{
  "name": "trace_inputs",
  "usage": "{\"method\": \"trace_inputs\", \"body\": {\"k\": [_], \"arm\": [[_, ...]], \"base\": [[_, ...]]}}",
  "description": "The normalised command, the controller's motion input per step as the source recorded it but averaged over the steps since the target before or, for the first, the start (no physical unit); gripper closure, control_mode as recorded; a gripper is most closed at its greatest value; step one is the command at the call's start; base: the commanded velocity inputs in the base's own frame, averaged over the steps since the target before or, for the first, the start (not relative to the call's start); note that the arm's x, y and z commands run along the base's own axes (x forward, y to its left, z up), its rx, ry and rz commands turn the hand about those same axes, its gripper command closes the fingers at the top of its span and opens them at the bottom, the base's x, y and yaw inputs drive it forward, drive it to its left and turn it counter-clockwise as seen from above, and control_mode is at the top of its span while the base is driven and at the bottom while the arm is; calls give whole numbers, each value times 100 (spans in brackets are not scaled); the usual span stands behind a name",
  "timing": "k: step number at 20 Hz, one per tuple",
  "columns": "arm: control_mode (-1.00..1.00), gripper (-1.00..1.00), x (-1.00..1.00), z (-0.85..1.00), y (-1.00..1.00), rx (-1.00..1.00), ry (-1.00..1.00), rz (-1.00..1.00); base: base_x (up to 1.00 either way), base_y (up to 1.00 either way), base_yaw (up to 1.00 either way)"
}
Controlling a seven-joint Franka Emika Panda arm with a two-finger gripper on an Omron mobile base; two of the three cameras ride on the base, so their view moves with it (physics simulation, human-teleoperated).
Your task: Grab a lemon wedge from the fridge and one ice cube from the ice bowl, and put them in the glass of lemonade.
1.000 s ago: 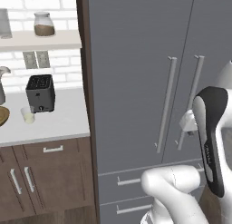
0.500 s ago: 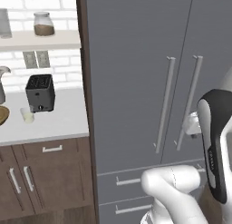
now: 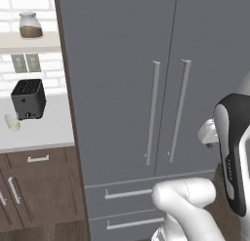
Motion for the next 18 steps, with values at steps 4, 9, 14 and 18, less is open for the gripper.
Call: {"method": "trace_inputs", "body": {"k": [4, 9, 14, 18], "arm": [[100, -100, 0, 0, 0, 0, 0, 0], [100, -100, 0, 0, 0, 0, 0, 0], [100, -100, 0, 0, 0, 0, 0, 0], [-100, -100, 2, 4, 13, 0, 0, 0]], "base": [[-81, 0, -9], [-75, 2, -5], [-44, 28, 0], [-4, 17, 0]]}}
